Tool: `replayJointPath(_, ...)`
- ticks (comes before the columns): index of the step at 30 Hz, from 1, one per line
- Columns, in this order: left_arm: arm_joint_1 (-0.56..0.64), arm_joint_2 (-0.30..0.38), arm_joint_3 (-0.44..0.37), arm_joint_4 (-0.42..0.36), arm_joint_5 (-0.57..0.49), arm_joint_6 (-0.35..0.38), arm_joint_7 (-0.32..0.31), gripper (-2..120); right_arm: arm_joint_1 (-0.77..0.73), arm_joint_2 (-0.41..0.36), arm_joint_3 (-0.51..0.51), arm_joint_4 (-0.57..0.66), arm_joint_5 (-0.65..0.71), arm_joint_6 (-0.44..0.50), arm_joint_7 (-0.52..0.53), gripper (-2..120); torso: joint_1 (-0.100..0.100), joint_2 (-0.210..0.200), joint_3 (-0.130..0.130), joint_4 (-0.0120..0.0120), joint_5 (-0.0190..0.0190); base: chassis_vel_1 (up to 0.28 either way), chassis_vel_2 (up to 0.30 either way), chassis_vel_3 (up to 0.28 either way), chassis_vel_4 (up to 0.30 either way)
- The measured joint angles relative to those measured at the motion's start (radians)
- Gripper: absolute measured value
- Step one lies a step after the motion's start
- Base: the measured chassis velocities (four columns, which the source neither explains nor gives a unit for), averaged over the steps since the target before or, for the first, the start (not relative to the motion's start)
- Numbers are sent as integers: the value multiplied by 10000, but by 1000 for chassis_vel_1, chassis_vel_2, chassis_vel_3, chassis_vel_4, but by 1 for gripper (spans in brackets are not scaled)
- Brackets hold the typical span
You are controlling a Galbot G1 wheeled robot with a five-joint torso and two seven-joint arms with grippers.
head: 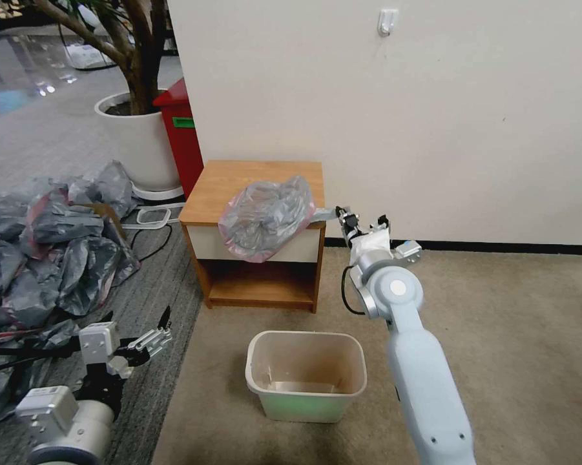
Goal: Pick up the garbage bag from the table and place it over the trash can.
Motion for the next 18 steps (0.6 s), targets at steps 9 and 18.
replayJointPath(9, -32, 72, 55, 0, 26, 17, 3, 100, -2631, -1115, -1389, 3159, 265, 198, 975, 0, -1, 1, -1, 3, -1, 0, 0, 0, 0)
replayJointPath(18, -175, 349, 110, 1, 18, 36, 3, 100, -4448, -1438, -1816, 3793, -481, 197, 1606, 0, -1, 1, 0, 1, -2, 0, 0, 0, 0)
